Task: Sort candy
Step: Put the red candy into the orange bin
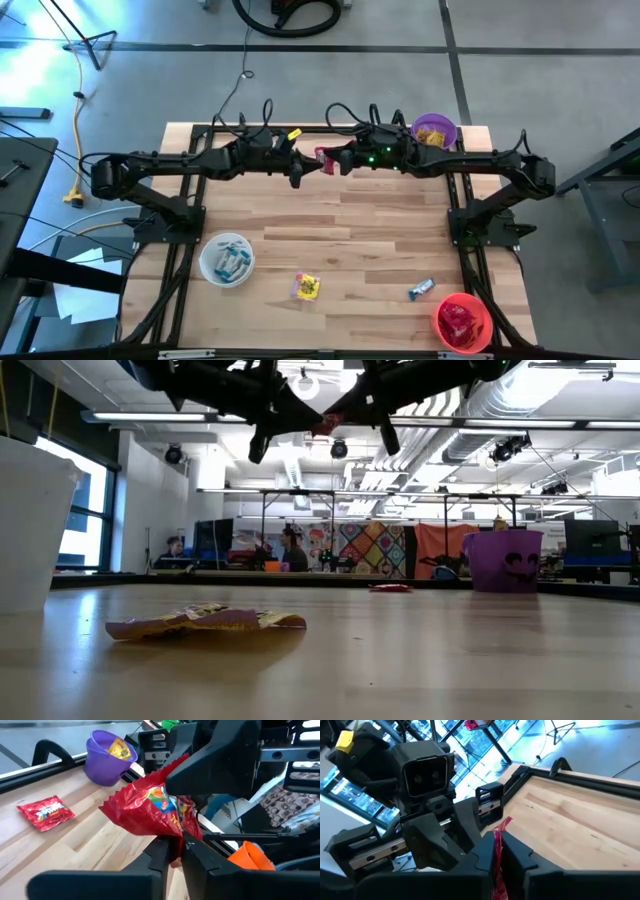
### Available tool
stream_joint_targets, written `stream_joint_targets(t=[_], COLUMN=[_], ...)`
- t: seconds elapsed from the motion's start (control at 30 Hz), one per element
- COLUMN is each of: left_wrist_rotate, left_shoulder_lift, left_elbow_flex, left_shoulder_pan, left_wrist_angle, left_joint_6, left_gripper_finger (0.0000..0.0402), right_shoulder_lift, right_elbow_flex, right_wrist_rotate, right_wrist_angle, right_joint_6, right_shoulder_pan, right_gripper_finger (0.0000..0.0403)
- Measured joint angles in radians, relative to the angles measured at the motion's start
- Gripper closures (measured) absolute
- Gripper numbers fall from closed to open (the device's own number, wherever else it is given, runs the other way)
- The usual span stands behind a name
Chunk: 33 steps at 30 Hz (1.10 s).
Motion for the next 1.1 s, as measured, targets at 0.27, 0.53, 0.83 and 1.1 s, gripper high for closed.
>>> stream_joint_targets(t=[0.27, 0.53, 0.83, 1.1], left_wrist_rotate=[0.030, 0.055, 0.056, 0.091], left_shoulder_lift=[0.000, 0.000, 0.000, 0.000], left_elbow_flex=[0.000, 0.000, -0.001, -0.001], left_shoulder_pan=[0.001, 0.014, 0.042, 0.049], left_wrist_angle=[-0.003, -0.075, -0.134, -0.142], left_joint_6=[0.024, 0.101, 0.124, 0.160], left_gripper_finger=[0.0301, 0.0259, 0.0257, 0.0257], right_shoulder_lift=[-0.087, -0.301, -0.506, -0.531], right_elbow_flex=[0.000, 0.000, 0.000, -0.008], right_wrist_rotate=[-0.084, -0.376, -0.439, -0.407], right_wrist_angle=[-0.040, -0.367, -0.819, -1.163], right_joint_6=[-0.003, 0.084, 0.422, 0.829], right_shoulder_pan=[-0.028, 0.014, 0.324, 0.746], right_gripper_finger=[0.0398, 0.0402, 0.0402, 0.0403])
